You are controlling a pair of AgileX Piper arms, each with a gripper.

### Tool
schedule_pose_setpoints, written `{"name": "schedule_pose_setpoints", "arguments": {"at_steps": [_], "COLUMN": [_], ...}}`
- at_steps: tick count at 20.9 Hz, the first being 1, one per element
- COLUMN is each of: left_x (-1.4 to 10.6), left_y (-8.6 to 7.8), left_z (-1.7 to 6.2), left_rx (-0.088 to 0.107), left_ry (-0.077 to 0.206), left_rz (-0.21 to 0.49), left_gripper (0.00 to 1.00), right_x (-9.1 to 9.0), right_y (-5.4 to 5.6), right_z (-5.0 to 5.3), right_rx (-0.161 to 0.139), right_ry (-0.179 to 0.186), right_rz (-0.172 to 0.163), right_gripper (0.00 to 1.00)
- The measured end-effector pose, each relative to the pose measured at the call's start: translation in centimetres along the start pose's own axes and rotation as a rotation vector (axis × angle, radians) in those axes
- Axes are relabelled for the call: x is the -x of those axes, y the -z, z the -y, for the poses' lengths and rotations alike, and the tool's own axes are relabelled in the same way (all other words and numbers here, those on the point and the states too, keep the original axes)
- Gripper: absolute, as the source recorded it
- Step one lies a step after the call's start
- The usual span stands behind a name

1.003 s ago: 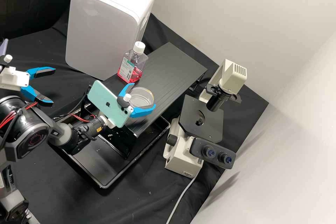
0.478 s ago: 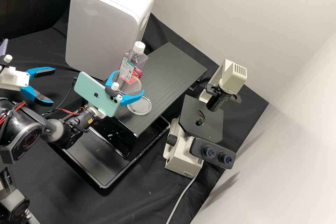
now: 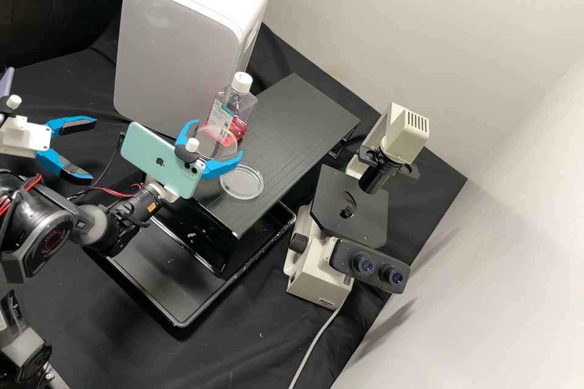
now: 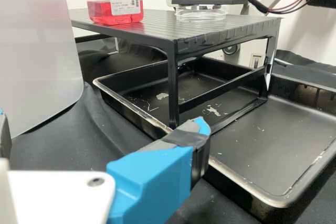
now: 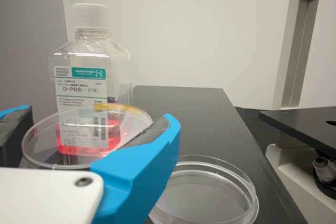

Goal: Remove the lid from the petri dish

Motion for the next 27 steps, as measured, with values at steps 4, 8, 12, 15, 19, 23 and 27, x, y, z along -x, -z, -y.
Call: {"name": "schedule_pose_setpoints", "arguments": {"at_steps": [4, 8, 12, 15, 19, 23, 27], "left_x": [0.00, 0.00, 0.00, 0.00, 0.00, 0.00, 0.00], "left_y": [0.00, 0.00, 0.00, 0.00, -0.13, -0.16, -0.16], "left_z": [0.00, 0.00, 0.00, 0.00, 0.03, 0.04, 0.04], "left_rx": [0.000, 0.000, 0.000, 0.000, -0.001, 0.000, 0.000], "left_ry": [0.000, 0.000, 0.000, 0.000, 0.001, 0.001, 0.001], "left_rz": [0.000, 0.000, 0.000, 0.000, 0.005, 0.005, 0.005], "left_gripper": [1.00, 1.00, 1.00, 1.00, 1.00, 1.00, 1.00], "right_x": [-0.04, -0.06, -0.07, -0.14, -0.17, -0.19, -0.19], "right_y": [0.17, 0.07, -0.04, -0.42, -0.71, -0.82, -0.82], "right_z": [0.63, 0.90, 0.84, 1.06, 0.86, 0.93, 0.93], "right_rx": [0.015, 0.031, 0.029, 0.030, 0.027, 0.027, 0.034], "right_ry": [0.021, 0.029, 0.021, 0.027, 0.016, 0.017, 0.017], "right_rz": [-0.004, 0.007, 0.017, 0.036, 0.050, 0.054, 0.054], "right_gripper": [0.00, 0.00, 0.00, 0.00, 0.00, 0.00, 0.00]}}
